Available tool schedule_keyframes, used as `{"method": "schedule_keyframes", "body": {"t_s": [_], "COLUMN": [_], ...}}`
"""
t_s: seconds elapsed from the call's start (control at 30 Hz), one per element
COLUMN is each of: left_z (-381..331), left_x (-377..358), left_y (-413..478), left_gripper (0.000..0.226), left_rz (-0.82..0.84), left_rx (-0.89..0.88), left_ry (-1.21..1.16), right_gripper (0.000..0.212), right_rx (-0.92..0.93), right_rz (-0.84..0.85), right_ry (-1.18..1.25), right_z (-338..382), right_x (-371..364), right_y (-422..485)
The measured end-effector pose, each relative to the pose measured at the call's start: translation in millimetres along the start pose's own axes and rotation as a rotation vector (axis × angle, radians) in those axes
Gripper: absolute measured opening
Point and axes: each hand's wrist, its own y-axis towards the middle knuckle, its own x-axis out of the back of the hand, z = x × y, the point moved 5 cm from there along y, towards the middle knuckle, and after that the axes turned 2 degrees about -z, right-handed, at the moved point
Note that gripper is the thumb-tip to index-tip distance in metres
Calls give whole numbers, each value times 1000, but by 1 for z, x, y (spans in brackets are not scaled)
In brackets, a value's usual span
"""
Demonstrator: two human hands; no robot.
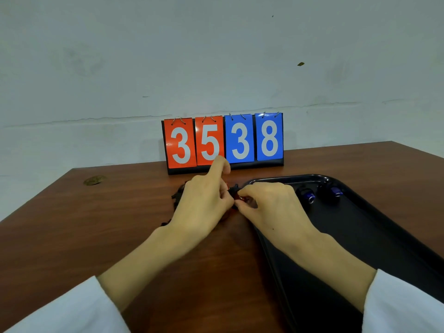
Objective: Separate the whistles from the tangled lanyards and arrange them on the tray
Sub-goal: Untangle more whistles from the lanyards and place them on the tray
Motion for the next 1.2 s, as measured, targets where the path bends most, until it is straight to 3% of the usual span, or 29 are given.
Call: {"method": "schedule_keyframes", "body": {"t_s": [0.13, 0.27, 0.4, 0.5, 0.6, 0.87, 1.03, 1.2], "left_z": [9, 28, 35, 33, 28, 24, 25, 30], "left_x": [-4, -6, -14, -9, -4, -3, -3, -3], "left_y": [0, 4, 3, 6, 9, 11, 11, 13], "left_gripper": [45, 40, 25, 13, 22, 12, 19, 14], "left_rz": [-27, -16, 54, 52, 33, 124, 156, 164], "left_rx": [67, 398, 511, 324, 141, 60, 30, 83], "left_ry": [-174, -619, -938, -631, -377, -293, -273, -295], "right_gripper": [18, 7, 10, 14, 16, 18, 18, 17], "right_rx": [-226, -459, -449, -352, -314, -287, -308, -317], "right_rz": [65, 115, 56, 12, -24, -11, 6, 14], "right_ry": [151, 410, 389, 256, 244, 200, 207, 222], "right_z": [-13, -28, -29, -24, -21, -22, -22, -23], "right_x": [-2, -5, -1, 0, 1, 0, -1, -2], "right_y": [1, 0, 0, 0, 1, 1, 1, 1]}}
